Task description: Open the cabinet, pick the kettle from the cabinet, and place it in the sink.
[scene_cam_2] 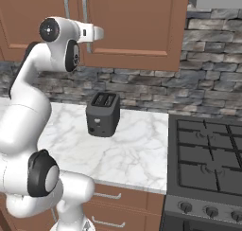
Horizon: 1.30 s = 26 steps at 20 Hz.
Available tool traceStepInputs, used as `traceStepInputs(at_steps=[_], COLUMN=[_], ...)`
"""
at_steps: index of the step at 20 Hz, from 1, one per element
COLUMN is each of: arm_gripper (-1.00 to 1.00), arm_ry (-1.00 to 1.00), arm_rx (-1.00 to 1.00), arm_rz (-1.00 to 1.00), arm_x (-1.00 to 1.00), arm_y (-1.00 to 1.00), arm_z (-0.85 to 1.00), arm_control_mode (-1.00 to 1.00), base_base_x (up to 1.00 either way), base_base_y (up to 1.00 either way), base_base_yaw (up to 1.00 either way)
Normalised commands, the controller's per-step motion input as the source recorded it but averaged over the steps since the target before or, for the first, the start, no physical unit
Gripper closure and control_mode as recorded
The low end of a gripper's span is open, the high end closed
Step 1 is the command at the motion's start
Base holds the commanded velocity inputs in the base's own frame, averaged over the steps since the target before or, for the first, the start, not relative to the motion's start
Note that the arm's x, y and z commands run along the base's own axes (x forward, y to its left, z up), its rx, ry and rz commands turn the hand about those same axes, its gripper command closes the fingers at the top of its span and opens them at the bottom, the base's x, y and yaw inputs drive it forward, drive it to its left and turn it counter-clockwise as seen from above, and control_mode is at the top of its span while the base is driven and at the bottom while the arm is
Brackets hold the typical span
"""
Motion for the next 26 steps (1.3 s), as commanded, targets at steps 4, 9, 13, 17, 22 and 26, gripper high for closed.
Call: traceStepInputs(at_steps=[4,9,13,17,22,26], arm_gripper=[-1.00,-1.00,-1.00,-1.00,1.00,1.00], arm_ry=[0.00,0.00,0.00,0.00,0.00,0.00], arm_rx=[0.00,0.00,0.00,0.00,0.00,0.01], arm_rz=[0.00,0.00,0.00,-0.01,0.00,0.00], arm_x=[0.38,0.41,0.43,0.45,0.46,0.38], arm_y=[-0.05,-0.03,-0.01,0.00,0.00,-0.01], arm_z=[0.01,-0.05,-0.10,-0.14,-0.16,-0.16], arm_control_mode=[-1.00,-1.00,-1.00,-1.00,-1.00,-1.00], base_base_x=[0.00,0.00,0.00,0.00,0.00,0.00], base_base_y=[0.00,0.00,0.00,0.00,0.00,0.00], base_base_yaw=[0.00,0.00,0.00,0.00,0.00,0.00])
